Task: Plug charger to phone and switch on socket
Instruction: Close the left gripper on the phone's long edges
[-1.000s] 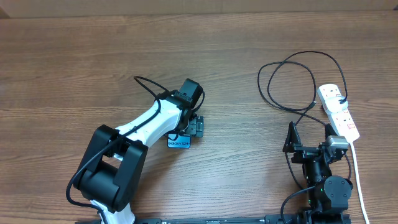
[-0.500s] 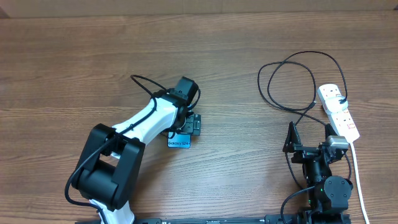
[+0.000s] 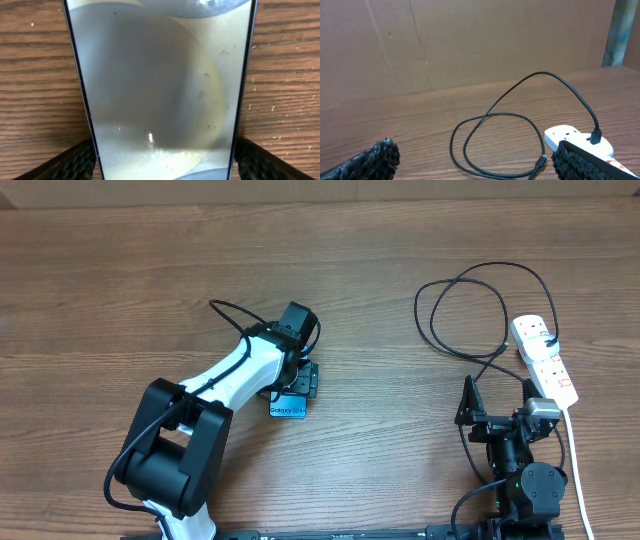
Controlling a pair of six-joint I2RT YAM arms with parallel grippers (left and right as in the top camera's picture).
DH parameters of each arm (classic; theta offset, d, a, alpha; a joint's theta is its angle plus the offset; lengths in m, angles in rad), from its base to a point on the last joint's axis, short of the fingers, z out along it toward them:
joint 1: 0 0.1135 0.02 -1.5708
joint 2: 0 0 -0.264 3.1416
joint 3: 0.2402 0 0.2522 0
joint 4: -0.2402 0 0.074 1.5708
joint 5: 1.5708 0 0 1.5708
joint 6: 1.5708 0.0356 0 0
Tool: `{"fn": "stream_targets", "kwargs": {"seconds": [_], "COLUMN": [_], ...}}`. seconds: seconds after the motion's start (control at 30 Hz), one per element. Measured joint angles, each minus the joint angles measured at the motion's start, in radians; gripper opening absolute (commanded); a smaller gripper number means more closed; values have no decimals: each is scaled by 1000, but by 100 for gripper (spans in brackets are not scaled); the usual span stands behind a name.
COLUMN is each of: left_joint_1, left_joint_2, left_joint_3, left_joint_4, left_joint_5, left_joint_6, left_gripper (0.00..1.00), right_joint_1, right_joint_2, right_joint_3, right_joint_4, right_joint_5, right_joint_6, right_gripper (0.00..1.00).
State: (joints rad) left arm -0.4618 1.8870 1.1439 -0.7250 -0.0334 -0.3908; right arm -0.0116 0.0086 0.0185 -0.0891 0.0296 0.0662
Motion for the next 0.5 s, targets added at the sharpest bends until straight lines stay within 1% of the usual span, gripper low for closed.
{"fn": "stream_targets", "kwargs": {"seconds": [0.1,0.17,0.47,0.5], "left_joint_1": [0,0,0,0], "left_joint_2": [0,0,0,0], "left_joint_3": [0,0,0,0], "left_joint_4": [1,5,45,47], "left_joint_5": [0,0,-5,-6], "left_joint_6": [1,2,2,2], "left_gripper": [77,72,68,65], "right_joint_1": [0,0,0,0], "right_joint_2": [0,0,0,0], "right_joint_3": [0,0,0,0], "right_joint_4": [0,0,0,1], "right_joint_5": [0,0,0,0], "right_joint_6": [0,0,-1,-1], "right_gripper": [100,100,100,100]}}
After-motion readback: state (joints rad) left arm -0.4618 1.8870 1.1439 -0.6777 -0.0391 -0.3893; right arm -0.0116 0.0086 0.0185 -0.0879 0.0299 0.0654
